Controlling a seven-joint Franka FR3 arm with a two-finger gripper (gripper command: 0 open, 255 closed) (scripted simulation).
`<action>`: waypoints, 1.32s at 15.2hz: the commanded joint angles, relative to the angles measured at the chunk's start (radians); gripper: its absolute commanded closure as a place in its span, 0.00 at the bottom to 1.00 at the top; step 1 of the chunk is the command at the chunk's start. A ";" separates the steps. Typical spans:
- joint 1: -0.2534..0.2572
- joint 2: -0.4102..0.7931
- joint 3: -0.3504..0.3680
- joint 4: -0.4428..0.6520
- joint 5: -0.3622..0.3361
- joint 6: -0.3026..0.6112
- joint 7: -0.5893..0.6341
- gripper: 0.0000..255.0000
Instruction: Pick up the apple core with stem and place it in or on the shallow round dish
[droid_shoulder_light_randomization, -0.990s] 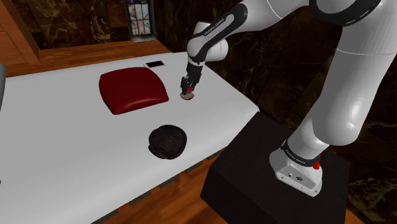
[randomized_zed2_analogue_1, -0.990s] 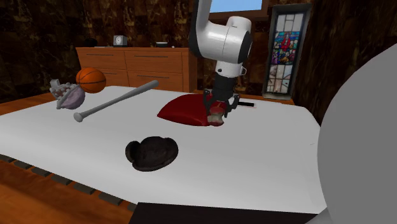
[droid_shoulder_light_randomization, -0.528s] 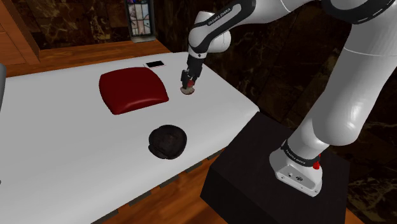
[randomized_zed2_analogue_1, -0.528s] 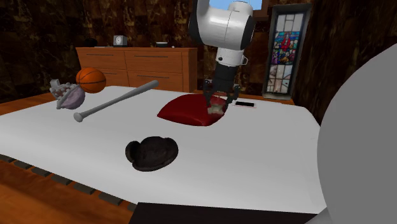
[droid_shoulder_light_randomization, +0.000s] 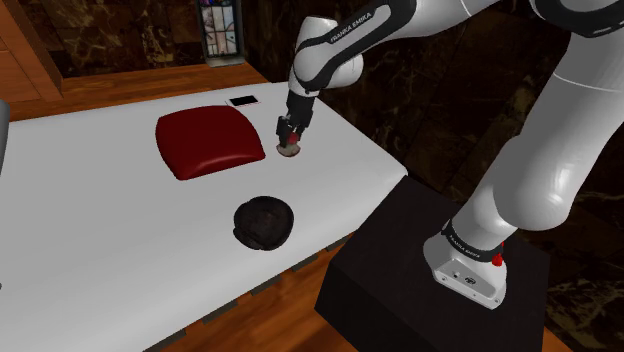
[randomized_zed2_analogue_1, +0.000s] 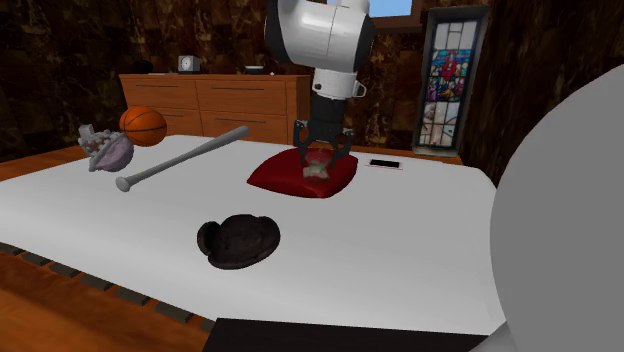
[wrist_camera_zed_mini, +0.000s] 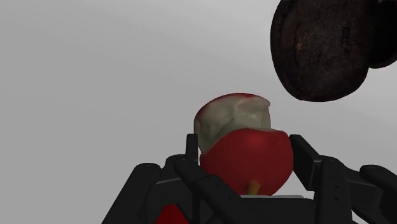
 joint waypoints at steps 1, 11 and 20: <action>0.030 -0.018 0.020 -0.027 -0.005 0.019 0.052 1.00; 0.172 -0.061 0.127 -0.092 -0.043 0.081 0.322 1.00; 0.208 0.013 0.154 -0.110 -0.051 0.182 0.379 1.00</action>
